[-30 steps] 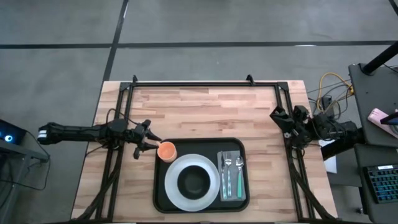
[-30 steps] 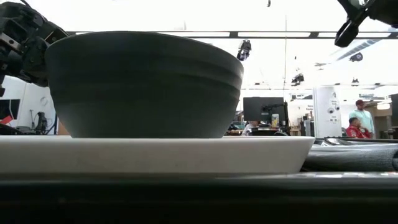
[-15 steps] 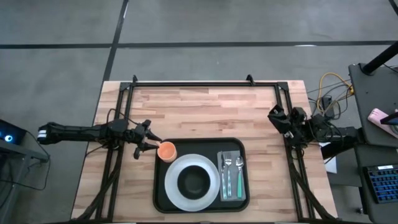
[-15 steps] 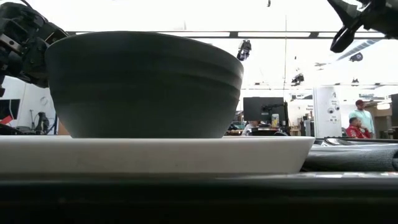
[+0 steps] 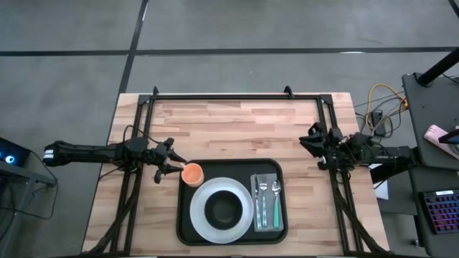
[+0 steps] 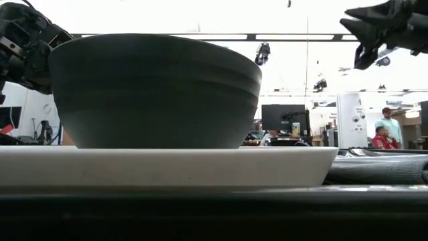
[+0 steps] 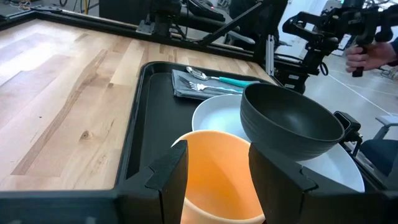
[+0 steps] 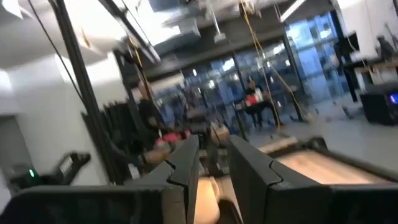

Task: Set up tray
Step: Return to Home Position

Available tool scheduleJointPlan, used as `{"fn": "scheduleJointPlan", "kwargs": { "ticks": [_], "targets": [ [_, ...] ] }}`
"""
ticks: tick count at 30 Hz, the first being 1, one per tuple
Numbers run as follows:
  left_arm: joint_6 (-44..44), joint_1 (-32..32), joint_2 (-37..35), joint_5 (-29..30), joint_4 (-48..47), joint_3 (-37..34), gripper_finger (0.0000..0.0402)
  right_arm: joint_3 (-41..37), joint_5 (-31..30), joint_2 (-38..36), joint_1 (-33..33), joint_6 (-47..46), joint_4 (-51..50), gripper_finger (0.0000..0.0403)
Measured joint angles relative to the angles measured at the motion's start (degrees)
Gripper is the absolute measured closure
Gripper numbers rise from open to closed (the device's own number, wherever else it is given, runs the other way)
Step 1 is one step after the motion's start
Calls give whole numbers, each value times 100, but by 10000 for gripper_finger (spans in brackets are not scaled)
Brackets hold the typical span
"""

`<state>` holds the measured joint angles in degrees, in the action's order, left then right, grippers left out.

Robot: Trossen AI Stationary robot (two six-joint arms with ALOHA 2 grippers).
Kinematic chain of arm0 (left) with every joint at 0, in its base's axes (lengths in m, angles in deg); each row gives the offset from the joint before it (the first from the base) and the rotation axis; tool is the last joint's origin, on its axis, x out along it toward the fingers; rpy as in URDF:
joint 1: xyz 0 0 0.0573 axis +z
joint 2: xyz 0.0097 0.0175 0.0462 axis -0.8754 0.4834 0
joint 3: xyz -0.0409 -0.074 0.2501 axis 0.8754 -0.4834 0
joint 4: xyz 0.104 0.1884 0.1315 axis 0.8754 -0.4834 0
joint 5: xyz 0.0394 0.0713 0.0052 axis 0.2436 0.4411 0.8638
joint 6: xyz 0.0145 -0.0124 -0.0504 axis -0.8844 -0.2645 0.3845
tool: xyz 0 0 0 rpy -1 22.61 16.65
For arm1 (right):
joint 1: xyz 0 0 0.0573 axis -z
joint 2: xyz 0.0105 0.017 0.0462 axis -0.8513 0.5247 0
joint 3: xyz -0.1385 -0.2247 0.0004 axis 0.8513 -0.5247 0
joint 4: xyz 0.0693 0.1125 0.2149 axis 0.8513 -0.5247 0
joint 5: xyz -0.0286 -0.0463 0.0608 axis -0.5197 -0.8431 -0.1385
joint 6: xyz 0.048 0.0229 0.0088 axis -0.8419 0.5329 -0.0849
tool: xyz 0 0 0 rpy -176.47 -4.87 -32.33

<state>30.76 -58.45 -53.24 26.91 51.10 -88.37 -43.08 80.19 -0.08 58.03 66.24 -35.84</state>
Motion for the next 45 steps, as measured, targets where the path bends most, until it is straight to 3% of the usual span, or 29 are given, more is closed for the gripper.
{"fn": "scheduleJointPlan", "kwargs": {
  "ticks": [10, 26, 32, 45],
  "targets": [
    [0, 2, 0, 1, 1, 0, 251, -9, 368, 0, -4, 738, -784, 331],
    [0, 2, 0, -1, 1, 0, 251, -9, 380, 22, -4, 1238, -1967, 330],
    [-1, 2, 0, -1, 1, 0, 251, -9, 345, 161, -4, 1764, -1962, 334],
    [-2, 0, 2, 0, 1, 0, 251, -9, 339, 197, -4, 1780, -1959, 318]
  ]
}}
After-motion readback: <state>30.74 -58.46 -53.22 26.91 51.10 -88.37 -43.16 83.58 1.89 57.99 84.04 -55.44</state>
